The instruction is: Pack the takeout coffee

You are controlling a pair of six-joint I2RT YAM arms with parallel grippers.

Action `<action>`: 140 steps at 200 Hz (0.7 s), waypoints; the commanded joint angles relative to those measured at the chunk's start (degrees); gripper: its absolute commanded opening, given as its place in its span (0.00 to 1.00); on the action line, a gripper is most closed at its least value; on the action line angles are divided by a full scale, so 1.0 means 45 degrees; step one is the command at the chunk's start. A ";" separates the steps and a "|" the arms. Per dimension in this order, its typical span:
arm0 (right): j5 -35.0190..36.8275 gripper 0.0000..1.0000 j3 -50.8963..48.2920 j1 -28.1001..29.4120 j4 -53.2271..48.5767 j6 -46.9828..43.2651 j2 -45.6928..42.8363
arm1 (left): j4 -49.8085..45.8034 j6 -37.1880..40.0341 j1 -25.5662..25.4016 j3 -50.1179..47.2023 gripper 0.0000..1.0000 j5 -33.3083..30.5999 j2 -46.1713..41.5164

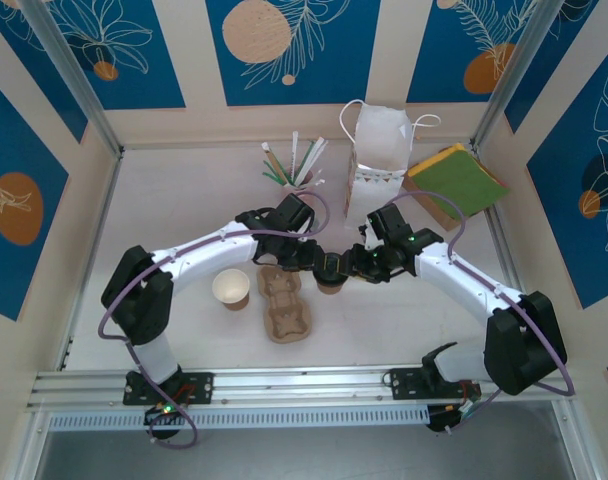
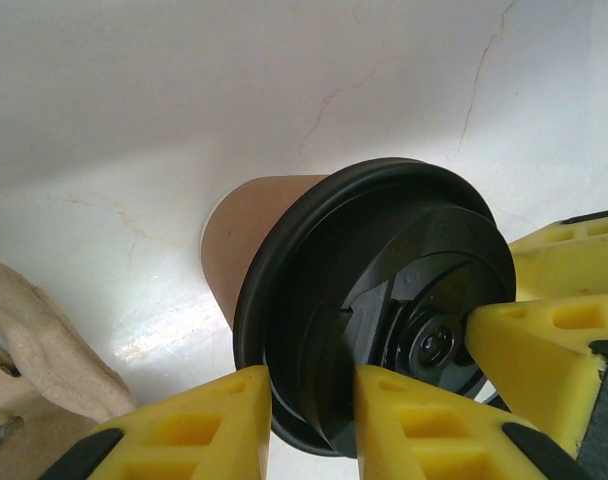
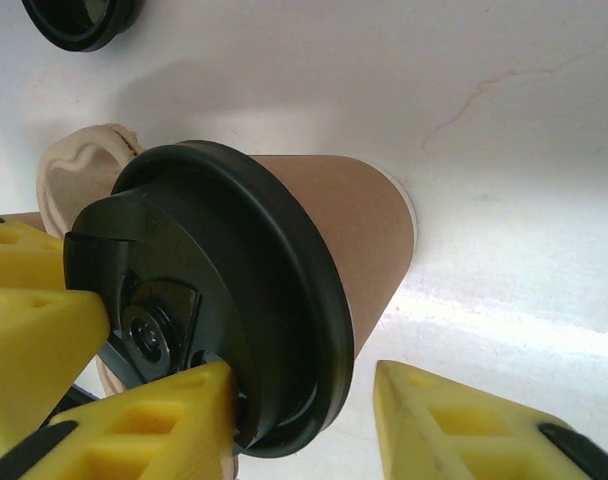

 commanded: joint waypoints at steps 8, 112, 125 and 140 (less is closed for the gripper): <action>0.0048 0.32 -0.0415 -0.0103 -0.0393 -0.0130 0.0305 | -0.0452 0.0295 -0.0106 0.0338 0.26 0.0080 0.0397; 0.0019 0.32 0.0067 -0.0195 -0.0774 -0.0352 0.0516 | -0.1135 0.0417 -0.0112 0.0591 0.24 -0.0133 0.0637; -0.0143 0.34 0.0388 -0.0197 -0.0847 -0.0444 0.0436 | -0.1173 0.0429 -0.0102 0.0614 0.24 -0.0149 0.0652; -0.0149 0.35 0.0708 -0.0194 -0.0910 -0.0465 0.0295 | -0.1254 0.0456 -0.0111 0.0653 0.24 -0.0168 0.0662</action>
